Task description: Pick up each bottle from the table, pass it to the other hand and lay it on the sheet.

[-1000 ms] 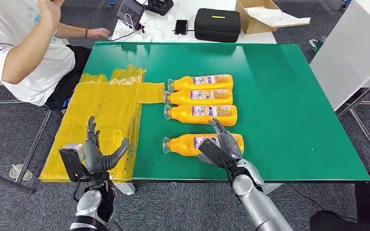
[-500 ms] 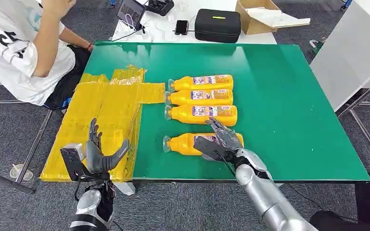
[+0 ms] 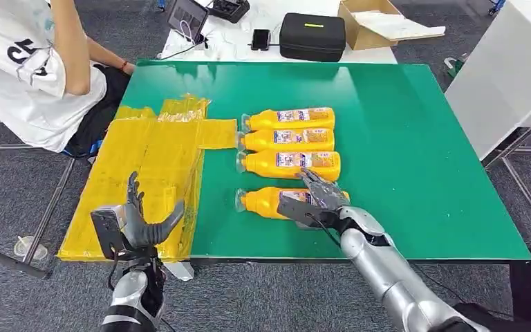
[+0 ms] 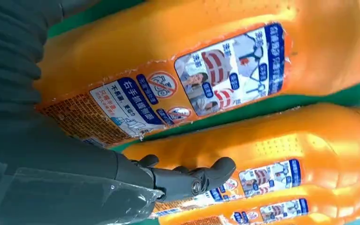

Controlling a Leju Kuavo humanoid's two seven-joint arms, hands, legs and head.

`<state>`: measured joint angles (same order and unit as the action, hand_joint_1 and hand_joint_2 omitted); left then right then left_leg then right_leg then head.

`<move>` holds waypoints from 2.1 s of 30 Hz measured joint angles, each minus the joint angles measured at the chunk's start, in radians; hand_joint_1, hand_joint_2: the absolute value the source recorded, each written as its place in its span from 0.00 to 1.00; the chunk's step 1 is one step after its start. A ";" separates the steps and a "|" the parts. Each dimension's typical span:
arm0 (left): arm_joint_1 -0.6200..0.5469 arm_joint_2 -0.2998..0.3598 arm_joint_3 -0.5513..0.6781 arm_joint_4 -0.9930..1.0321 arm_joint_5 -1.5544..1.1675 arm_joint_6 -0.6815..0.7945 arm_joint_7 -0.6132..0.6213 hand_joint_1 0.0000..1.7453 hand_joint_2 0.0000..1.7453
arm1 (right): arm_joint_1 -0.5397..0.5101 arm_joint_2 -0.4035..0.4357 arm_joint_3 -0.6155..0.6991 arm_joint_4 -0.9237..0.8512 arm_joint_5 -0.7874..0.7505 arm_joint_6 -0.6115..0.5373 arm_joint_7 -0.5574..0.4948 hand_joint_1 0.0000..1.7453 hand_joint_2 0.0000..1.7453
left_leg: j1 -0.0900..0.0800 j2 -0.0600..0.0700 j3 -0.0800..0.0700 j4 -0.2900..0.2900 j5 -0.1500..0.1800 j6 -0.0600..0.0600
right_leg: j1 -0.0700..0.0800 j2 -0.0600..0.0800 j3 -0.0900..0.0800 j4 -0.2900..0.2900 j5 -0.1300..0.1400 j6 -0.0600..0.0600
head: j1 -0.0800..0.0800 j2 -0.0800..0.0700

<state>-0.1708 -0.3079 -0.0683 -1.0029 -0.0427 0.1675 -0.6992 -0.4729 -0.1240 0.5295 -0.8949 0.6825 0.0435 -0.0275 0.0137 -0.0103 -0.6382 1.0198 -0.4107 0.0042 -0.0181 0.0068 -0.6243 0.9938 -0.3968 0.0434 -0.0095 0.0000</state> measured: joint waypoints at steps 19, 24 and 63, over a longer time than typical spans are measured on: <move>-0.013 0.000 0.001 0.039 0.073 -0.052 0.021 0.00 1.00 | 0.009 -0.041 0.045 -0.001 -0.055 0.020 -0.003 1.00 1.00 | 0.000 0.000 0.006 0.000 -0.001 0.000 | 0.000 0.000 0.006 0.000 0.000 0.000 | 0.000 0.000; -0.018 0.000 0.001 0.046 0.077 -0.053 0.021 0.00 1.00 | 0.025 -0.043 0.047 -0.013 -0.081 -0.024 -0.036 1.00 1.00 | 0.000 0.000 0.006 0.000 -0.001 0.000 | 0.000 0.000 0.006 0.000 0.000 0.000 | 0.000 0.000; -0.007 0.027 -0.198 -0.117 0.356 -0.454 0.195 0.00 1.00 | 0.388 0.280 -0.195 -0.334 -0.397 -0.576 -0.667 1.00 1.00 | 0.000 0.000 -0.005 0.000 -0.001 -0.001 | 0.000 0.000 -0.004 0.000 -0.001 0.000 | 0.000 0.000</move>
<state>-0.1779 -0.2804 -0.2663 -1.1204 0.3135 -0.2865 -0.5047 -0.0846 0.1560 0.3342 -1.2287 0.2857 -0.5322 -0.6947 0.0140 -0.0103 -0.6428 1.0196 -0.4118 0.0036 -0.0179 0.0066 -0.6281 0.9940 -0.3974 0.0432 -0.0095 0.0000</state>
